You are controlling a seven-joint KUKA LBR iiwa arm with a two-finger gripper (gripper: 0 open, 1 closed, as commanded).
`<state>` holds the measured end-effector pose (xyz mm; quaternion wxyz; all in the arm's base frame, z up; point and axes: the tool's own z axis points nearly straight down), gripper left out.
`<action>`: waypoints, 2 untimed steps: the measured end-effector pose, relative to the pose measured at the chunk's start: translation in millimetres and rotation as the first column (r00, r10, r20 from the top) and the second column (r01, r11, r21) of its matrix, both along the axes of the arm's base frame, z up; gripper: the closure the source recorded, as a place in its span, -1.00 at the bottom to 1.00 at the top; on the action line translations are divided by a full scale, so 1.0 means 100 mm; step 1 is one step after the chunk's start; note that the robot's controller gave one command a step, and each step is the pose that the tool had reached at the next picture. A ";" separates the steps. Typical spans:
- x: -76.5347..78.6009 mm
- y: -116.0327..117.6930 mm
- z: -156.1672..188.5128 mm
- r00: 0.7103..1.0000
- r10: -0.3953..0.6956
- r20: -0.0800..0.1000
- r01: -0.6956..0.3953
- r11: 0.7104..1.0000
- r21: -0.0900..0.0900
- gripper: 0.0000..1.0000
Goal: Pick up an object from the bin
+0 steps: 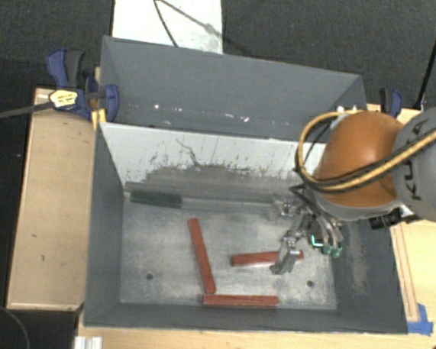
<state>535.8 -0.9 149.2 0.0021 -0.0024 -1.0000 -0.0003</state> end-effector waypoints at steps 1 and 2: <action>-0.15 -0.15 -0.83 0.996 0.092 -0.002 -0.092 0.996 0.000 -1.00; -0.21 -0.11 -0.48 0.999 0.035 0.010 -0.035 0.999 0.000 -1.00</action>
Offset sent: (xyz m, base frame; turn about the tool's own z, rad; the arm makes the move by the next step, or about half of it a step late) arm -0.0127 -0.0146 -0.0792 -0.0938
